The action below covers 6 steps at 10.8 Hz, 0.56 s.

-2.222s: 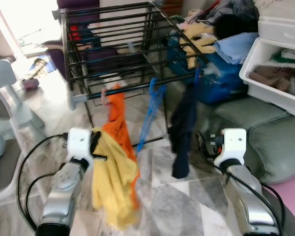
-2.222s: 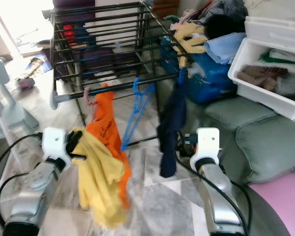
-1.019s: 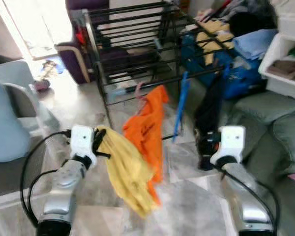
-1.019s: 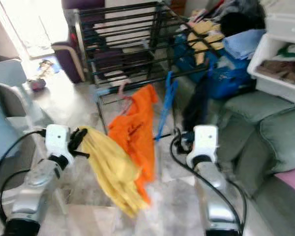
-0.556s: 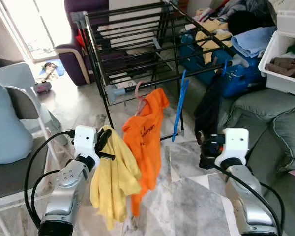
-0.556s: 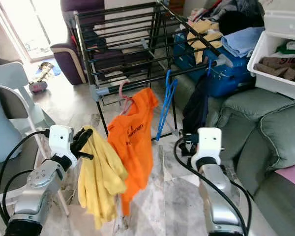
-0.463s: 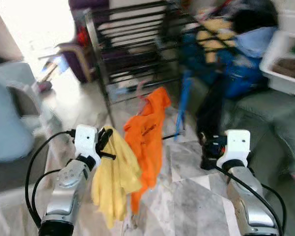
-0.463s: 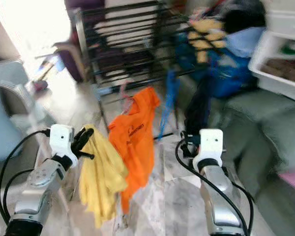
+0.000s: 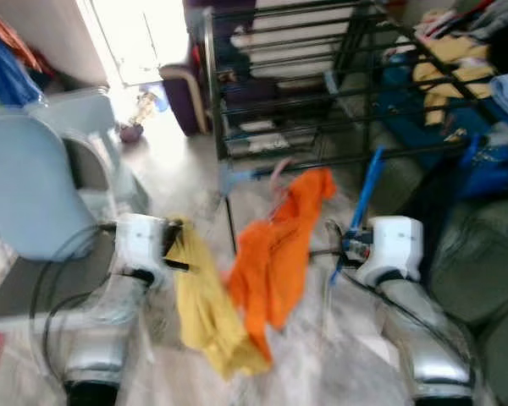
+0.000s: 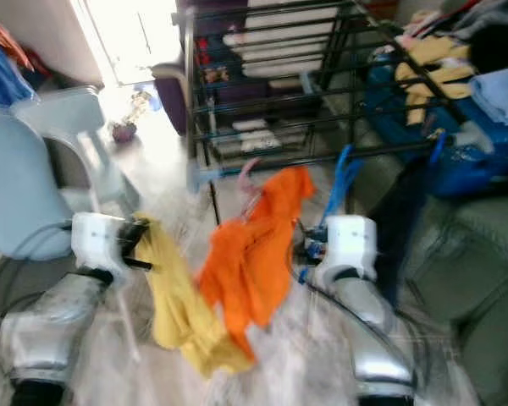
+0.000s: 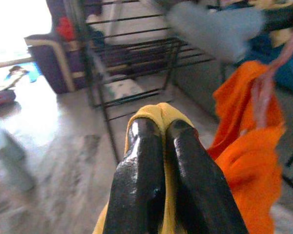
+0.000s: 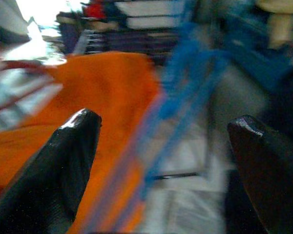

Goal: Hang hanger

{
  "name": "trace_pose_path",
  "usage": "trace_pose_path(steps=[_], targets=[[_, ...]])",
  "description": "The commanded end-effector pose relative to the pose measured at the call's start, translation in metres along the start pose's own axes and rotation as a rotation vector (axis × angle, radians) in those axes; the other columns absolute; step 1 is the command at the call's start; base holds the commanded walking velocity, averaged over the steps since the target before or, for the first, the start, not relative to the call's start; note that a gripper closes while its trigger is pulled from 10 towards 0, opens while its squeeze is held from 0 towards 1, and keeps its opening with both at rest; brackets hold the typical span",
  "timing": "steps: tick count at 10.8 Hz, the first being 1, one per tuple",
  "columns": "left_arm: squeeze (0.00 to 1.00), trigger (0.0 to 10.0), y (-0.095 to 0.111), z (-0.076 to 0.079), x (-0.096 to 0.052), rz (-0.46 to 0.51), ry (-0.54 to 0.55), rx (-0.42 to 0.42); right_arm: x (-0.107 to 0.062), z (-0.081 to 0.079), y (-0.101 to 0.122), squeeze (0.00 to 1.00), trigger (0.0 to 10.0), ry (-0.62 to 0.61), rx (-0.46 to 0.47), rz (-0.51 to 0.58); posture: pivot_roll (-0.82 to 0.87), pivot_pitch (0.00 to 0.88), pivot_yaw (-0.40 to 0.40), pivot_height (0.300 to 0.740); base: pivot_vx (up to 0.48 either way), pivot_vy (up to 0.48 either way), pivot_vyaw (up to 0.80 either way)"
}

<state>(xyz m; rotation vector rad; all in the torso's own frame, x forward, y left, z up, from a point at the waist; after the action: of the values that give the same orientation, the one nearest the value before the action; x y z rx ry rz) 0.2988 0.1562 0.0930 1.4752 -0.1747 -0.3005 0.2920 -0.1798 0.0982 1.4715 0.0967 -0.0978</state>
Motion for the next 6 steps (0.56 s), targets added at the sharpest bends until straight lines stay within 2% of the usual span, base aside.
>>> trace_pose_path(steps=[1, 3, 4, 6], targets=[[0.00, 10.0, 0.0140, -0.0091, 0.0005, 0.045, 0.024, 0.029, 0.0023, -0.0055, 0.0069, 0.00, 10.0, 0.004, 0.007, 0.022, -0.18, 0.000, 0.069, 0.740, 0.000, 0.000, 0.00], [0.00, 10.0, 0.0114, -0.0085, 0.0003, 0.035, 0.031, 0.027, 0.0011, -0.0004, 0.0022, 0.00, 10.0, -0.029, -0.022, -0.004, -0.19, 0.000, 0.069, 0.740, 0.000, 0.000, 0.00], [0.00, 10.0, 0.0070, -0.0114, -0.0002, 0.009, 0.067, 0.005, -0.0002, -0.0011, -0.0016, 0.00, 10.0, -0.028, -0.014, -0.020, -0.19, 0.000, 0.069, 0.740, 0.000, 0.000, 0.00], [0.00, 10.0, 0.0071, -0.0112, 0.0012, 0.005, 0.058, -0.011, -0.0001, -0.0053, -0.0026, 0.00, 10.0, -0.027, -0.005, -0.033, -0.19, 0.000, 0.069, 0.740, 0.000, 0.000, 0.00]])
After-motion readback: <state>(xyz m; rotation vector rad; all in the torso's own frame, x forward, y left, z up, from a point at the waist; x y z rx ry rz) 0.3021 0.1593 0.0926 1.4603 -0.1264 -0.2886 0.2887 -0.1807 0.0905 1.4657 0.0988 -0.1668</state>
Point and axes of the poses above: a point about 5 cm out from each wrist's last joint towards the gripper, its own x axis pointing out of the wrist towards the gripper, its own y axis along the axis of the wrist's last joint, z = x × y, the point moved 1 cm from there along x, pointing out of the wrist towards the gripper, and after that the axes turned 3 degrees about -x, right-handed, at the moved point
